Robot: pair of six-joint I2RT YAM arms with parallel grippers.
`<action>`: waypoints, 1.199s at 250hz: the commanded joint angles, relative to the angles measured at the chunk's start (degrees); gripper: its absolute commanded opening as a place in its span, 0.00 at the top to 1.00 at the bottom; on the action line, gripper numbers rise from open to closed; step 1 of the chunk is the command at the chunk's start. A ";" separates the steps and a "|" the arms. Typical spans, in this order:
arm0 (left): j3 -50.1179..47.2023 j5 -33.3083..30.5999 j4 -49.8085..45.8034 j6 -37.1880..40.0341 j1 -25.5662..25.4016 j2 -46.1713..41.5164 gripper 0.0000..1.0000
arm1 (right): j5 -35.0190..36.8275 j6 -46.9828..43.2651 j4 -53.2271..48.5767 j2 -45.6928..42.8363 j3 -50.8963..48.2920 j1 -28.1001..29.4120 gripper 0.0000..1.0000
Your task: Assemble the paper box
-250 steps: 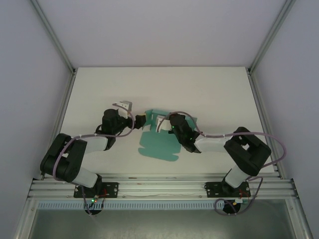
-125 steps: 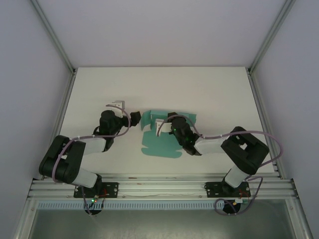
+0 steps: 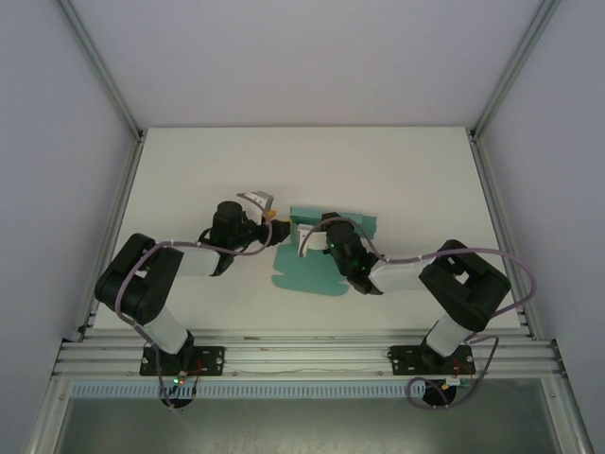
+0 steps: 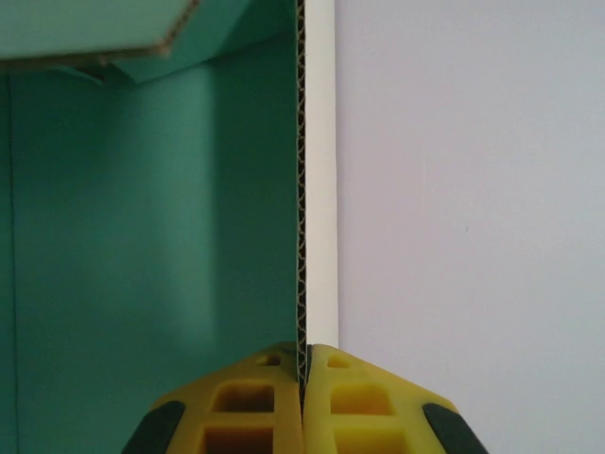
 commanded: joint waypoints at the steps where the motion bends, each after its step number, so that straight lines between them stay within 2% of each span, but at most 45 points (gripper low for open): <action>1: 0.28 1.32 -4.00 2.96 -0.40 2.24 0.31 | -1.53 1.37 -0.93 -0.15 0.48 0.70 1.00; 16: 0.47 2.33 -2.37 3.06 -0.44 3.55 0.31 | -1.83 1.59 -0.90 -0.28 0.20 0.68 1.00; 73: 5.85 4.65 -8.39 6.51 -2.91 7.32 0.31 | -2.13 3.47 -4.76 -0.66 0.81 0.67 1.00; 120: 7.68 7.12 -13.47 8.53 -3.06 9.00 0.28 | -2.29 3.85 -5.55 -0.90 0.38 0.68 1.00; 140: 7.69 5.24 -12.11 8.40 -3.17 9.45 0.29 | -2.27 4.41 -5.56 -1.51 0.16 0.68 1.00; 244: 11.76 2.57 -3.43 7.09 -3.24 11.86 0.49 | -6.58 9.84 -17.94 -0.48 2.44 1.04 1.00; 290: 13.68 1.51 -3.02 6.60 -3.81 12.41 0.61 | -7.66 10.96 -20.69 1.10 3.23 1.00 1.00; 300: 14.70 -0.14 -4.03 6.33 -4.12 12.59 0.67 | -7.86 11.75 -21.68 1.21 3.63 0.94 1.00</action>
